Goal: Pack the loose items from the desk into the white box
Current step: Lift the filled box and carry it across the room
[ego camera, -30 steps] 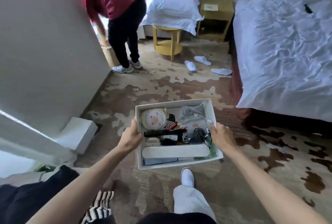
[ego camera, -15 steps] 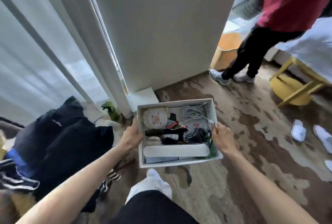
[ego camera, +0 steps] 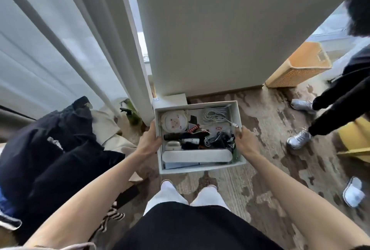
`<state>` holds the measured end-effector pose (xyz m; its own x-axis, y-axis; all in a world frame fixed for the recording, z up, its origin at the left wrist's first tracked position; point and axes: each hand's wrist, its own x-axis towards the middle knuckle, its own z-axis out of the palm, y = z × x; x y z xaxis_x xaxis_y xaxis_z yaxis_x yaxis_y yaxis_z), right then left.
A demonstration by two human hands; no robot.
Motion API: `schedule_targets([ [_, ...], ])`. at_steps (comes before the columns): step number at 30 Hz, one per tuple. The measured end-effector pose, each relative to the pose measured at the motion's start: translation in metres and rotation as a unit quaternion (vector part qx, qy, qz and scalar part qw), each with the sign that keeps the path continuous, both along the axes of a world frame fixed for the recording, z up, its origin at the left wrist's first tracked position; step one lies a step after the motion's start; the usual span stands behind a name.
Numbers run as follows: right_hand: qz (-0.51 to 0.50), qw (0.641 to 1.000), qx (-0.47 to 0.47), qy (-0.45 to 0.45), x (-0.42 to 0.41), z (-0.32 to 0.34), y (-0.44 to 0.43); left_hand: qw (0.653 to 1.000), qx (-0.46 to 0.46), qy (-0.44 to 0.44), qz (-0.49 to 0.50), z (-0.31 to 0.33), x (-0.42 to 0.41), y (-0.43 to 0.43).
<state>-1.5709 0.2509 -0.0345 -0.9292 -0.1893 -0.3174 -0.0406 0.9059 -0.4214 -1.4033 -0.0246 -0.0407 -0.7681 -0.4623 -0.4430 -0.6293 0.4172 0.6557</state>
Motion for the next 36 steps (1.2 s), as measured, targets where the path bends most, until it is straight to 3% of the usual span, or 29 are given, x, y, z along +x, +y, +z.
schedule_targets([
  [7,0.035,0.998,-0.023,-0.048,-0.094,-0.045,-0.045,0.998,-0.004,-0.047,0.043,-0.018,-0.074,-0.027],
  [12,0.099,0.991,0.023,-0.085,-0.163,-0.078,-0.074,0.993,-0.024,-0.075,0.090,-0.041,-0.134,-0.044],
  [18,0.107,0.986,0.061,-0.116,-0.220,-0.116,-0.108,0.987,-0.014,-0.120,0.103,-0.092,-0.189,-0.073],
  [36,0.087,0.991,0.054,-0.089,-0.249,-0.311,-0.224,0.988,-0.003,-0.126,0.088,-0.293,-0.226,-0.194],
])
